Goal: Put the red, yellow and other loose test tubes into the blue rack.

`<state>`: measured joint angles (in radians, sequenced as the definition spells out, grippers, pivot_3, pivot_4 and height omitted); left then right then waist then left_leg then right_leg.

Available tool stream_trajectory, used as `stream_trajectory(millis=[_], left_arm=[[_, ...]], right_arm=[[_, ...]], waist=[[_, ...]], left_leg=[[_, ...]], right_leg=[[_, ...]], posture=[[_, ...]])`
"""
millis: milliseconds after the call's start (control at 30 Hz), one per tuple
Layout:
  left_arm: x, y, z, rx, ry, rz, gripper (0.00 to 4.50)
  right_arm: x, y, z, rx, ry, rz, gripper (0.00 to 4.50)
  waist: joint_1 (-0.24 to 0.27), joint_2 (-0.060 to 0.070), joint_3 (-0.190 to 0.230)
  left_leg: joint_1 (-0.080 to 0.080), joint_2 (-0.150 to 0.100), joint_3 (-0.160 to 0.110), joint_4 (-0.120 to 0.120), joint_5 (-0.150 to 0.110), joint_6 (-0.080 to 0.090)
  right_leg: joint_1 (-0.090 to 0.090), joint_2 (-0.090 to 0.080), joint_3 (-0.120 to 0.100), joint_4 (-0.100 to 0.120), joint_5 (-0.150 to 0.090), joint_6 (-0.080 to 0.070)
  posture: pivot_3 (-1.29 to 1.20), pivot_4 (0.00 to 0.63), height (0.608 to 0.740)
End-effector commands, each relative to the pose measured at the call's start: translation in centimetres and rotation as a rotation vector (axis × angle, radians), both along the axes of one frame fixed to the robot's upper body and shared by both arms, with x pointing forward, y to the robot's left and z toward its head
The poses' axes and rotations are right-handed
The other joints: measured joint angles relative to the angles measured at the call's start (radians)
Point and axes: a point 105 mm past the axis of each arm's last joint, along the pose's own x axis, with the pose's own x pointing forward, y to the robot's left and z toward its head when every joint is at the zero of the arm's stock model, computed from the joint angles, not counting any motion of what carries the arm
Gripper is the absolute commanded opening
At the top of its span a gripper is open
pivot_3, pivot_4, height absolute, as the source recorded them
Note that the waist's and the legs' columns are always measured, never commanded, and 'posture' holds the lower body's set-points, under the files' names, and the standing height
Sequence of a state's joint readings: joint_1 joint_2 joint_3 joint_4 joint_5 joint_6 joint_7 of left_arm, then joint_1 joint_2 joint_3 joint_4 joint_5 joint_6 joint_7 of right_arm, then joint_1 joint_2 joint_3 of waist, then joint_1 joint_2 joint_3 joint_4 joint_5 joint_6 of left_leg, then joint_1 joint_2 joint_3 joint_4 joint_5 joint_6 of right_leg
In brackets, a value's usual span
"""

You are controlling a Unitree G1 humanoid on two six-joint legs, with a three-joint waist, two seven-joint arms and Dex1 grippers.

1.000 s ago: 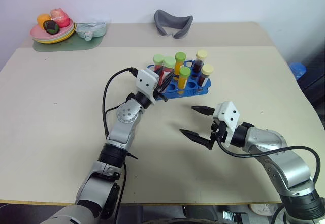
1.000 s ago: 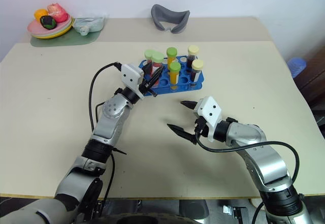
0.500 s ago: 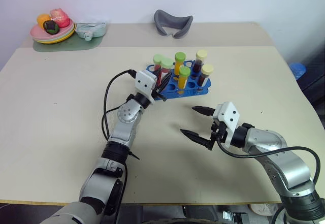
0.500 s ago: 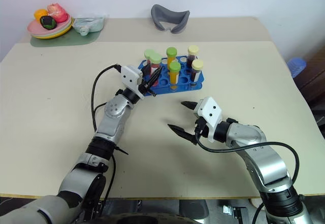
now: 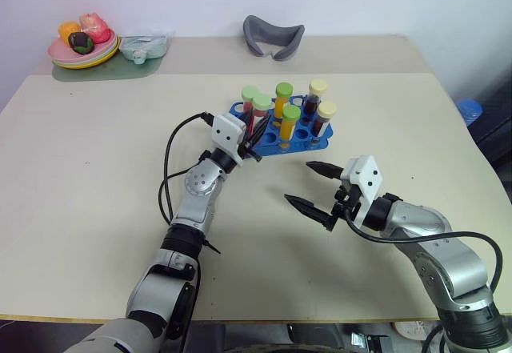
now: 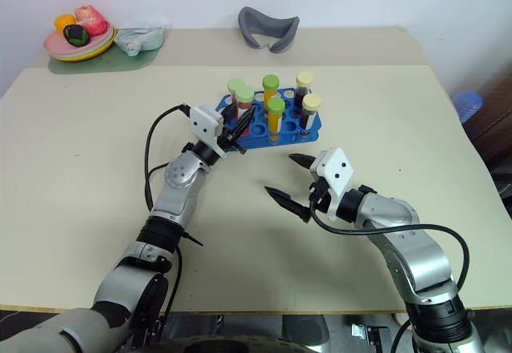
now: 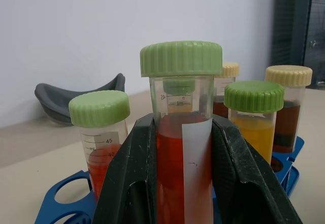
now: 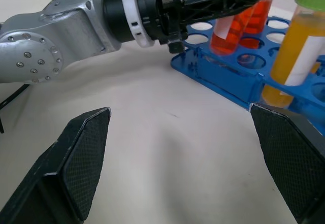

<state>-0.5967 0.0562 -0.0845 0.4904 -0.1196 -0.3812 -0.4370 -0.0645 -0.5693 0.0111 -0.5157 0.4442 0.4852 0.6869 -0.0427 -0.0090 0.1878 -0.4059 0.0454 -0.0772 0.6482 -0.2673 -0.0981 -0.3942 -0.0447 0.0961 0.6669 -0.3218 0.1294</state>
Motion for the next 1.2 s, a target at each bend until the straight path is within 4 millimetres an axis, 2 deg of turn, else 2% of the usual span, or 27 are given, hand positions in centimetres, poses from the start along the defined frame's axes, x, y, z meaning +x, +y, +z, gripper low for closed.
stream_trajectory(millis=[33, 200, 333, 500, 567, 600, 667, 767, 933, 1100, 1200], left_arm=[[-0.4, 0.0, 0.9, -0.036, -0.031, -0.019, 1.87], [-0.6, 0.7, 1.6, -0.098, -0.029, -0.015, 4.24], [-1.5, 2.1, 3.3, -0.179, -0.050, -0.020, 4.24], [-3.0, 7.6, 7.8, -0.314, -0.085, 0.049, 4.24], [-3.9, 11.3, 8.7, -0.255, -0.080, 0.098, 4.24], [-4.3, 12.3, 8.8, -0.208, -0.071, 0.117, 4.24], [-5.0, 13.4, 7.9, -0.111, -0.019, 0.121, 4.24], [-7.0, 17.2, 4.1, 0.056, 0.147, 0.149, 4.24], [-11.0, 20.6, -1.0, 0.189, 0.374, 0.158, 4.24], [-13.1, 21.5, -3.5, 0.222, 0.450, 0.200, 4.24], [-13.5, 21.3, -4.0, 0.222, 0.462, 0.202, 4.24]], right_arm=[[-0.4, 0.1, 1.1, 0.005, -0.056, 0.009, 4.50], [-0.4, 0.2, 1.2, 0.009, -0.059, 0.007, 4.50], [-0.4, 0.1, 1.2, 0.006, -0.061, 0.007, 4.50], [-0.3, -0.9, 1.8, -0.018, -0.079, -0.006, 4.50], [0.1, -2.3, 2.0, -0.045, -0.087, -0.041, 4.50], [0.2, -3.1, 2.2, -0.055, -0.088, -0.057, 4.50], [0.4, -4.5, 2.2, -0.068, -0.085, -0.084, 4.50], [0.8, -6.8, 2.3, -0.096, -0.078, -0.139, 4.50], [0.8, -9.7, 1.7, -0.126, -0.029, -0.185, 4.50], [0.7, -11.0, 1.0, -0.136, -0.002, -0.213, 4.50], [0.8, -11.1, 1.0, -0.131, 0.001, -0.214, 4.50]], waist=[[-0.001, 0.000, 0.000], [-0.001, 0.000, 0.000], [-0.001, 0.000, 0.000], [-0.002, 0.000, 0.000], [-0.005, 0.000, 0.000], [-0.007, 0.000, 0.000], [-0.005, 0.001, -0.001], [-0.002, 0.001, -0.001], [-0.001, 0.001, 0.000], [0.000, 0.001, 0.000], [0.000, 0.001, 0.000]], left_leg=[[0.000, 0.000, 0.000, 0.000, 0.000, 0.000], [0.000, 0.000, 0.000, 0.000, 0.000, 0.000], [0.000, 0.000, 0.000, 0.000, 0.000, 0.000], [0.000, 0.000, 0.000, 0.000, 0.000, 0.000], [0.001, 0.000, 0.000, 0.000, 0.000, 0.000], [0.001, 0.000, 0.000, 0.000, 0.000, 0.000], [0.002, 0.001, 0.000, -0.001, 0.000, 0.001], [0.004, 0.000, 0.000, -0.001, -0.003, 0.006], [0.004, 0.001, 0.000, -0.002, -0.004, 0.007], [0.005, 0.001, 0.001, -0.001, -0.004, 0.007], [0.005, 0.001, 0.001, -0.001, -0.004, 0.007]], right_leg=[[0.000, 0.000, 0.000, 0.000, 0.000, 0.000], [0.000, 0.000, 0.000, 0.000, 0.000, 0.000], [0.000, 0.000, 0.000, 0.000, 0.000, 0.000], [0.000, 0.000, 0.000, 0.001, 0.000, 0.000], [0.000, 0.000, 0.000, 0.001, 0.000, 0.000], [0.000, 0.000, 0.000, 0.001, 0.000, 0.000], [0.000, 0.000, 0.000, 0.001, 0.000, 0.000], [0.004, 0.000, 0.000, -0.001, 0.000, 0.000], [0.004, 0.000, 0.000, -0.001, 0.000, 0.000], [0.005, 0.000, 0.000, -0.001, 0.000, 0.000], [0.005, 0.000, 0.000, -0.001, 0.000, 0.000]], posture=[[0.00, 0.150, 0.740], [0.00, 0.150, 0.740], [0.00, 0.150, 0.740], [0.00, 0.150, 0.740], [0.00, 0.150, 0.740], [0.00, 0.150, 0.740], [0.00, 0.150, 0.740], [0.00, 0.150, 0.740], [0.00, 0.150, 0.740], [0.00, 0.150, 0.740], [0.00, 0.150, 0.740]])
